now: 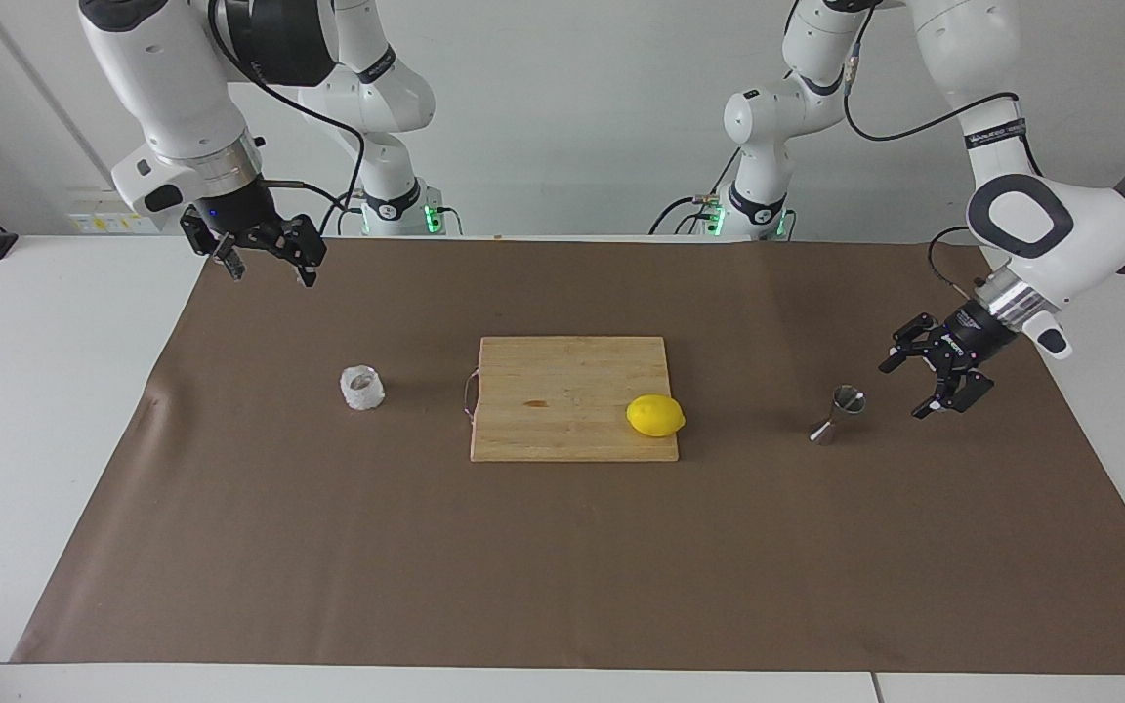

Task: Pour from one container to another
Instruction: 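Move the open left gripper to the small steel cup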

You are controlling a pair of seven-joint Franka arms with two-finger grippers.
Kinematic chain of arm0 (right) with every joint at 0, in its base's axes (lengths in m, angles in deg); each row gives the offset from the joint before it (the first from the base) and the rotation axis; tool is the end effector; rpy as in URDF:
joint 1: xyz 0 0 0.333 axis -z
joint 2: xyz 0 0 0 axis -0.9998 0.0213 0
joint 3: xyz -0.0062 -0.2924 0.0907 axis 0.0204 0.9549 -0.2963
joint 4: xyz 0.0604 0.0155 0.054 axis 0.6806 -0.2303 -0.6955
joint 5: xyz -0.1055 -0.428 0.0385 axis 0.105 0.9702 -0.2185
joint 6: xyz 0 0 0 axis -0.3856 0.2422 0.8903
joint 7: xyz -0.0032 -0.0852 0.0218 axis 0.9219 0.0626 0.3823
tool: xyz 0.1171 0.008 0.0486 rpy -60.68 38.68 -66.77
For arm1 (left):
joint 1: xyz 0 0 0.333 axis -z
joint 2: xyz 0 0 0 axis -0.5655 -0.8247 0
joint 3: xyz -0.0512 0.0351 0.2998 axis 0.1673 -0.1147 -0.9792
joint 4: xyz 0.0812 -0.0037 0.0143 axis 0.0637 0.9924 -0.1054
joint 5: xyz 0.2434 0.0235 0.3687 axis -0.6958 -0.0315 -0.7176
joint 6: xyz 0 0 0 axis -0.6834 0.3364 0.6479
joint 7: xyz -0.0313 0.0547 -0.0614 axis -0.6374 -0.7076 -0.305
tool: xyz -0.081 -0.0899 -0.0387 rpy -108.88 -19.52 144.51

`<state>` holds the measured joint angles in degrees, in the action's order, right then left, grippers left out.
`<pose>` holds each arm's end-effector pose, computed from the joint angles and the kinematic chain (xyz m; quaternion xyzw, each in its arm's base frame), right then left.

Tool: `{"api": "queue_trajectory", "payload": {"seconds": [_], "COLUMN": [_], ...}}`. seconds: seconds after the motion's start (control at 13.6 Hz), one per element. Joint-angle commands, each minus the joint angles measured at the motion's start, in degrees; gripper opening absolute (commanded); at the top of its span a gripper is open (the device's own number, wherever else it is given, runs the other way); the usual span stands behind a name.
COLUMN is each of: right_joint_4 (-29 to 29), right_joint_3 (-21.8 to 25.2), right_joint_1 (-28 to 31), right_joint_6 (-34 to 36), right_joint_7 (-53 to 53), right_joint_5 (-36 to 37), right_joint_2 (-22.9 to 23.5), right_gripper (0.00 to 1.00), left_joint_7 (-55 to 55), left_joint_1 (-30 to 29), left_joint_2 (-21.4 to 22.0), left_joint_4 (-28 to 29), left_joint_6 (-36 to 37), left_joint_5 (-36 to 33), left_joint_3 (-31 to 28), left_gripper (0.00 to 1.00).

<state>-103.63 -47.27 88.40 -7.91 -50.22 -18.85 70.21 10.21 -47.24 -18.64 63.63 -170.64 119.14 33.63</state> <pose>0.5948 0.0064 0.5631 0.9981 -0.0598 -0.0056 0.0140 0.6155 0.0755 0.3336 0.6614 0.6879 -0.1238 0.2720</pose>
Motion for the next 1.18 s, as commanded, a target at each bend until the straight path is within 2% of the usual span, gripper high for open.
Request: {"api": "queue_trajectory", "payload": {"seconds": [0.0, 0.3, 1.11], "right_joint_4": [-0.66, -0.75, -1.45], "right_joint_3": [-0.17, -0.17, -0.17], "right_joint_1": [0.37, 0.37, 0.37], "right_joint_6": [0.59, 0.59, 0.5], "right_joint_7": [1.27, 1.27, 1.09], "right_joint_5": [-0.2, -0.2, -0.2], "right_joint_2": [-0.61, -0.61, -1.14], "right_gripper": [1.0, 1.0, 1.0], "left_joint_7": [-5.63, -5.64, -5.2], "left_joint_1": [3.31, 3.84, 5.42], "left_joint_2": [-0.18, 0.44, -0.35], "left_joint_4": [0.73, 2.14, 2.75], "left_joint_6": [-1.31, 0.19, -1.21], "left_joint_5": [0.92, 0.21, -2.25], "left_joint_3": [-0.4, -0.49, -0.31], "left_gripper": [1.0, 1.0, 1.0]}}
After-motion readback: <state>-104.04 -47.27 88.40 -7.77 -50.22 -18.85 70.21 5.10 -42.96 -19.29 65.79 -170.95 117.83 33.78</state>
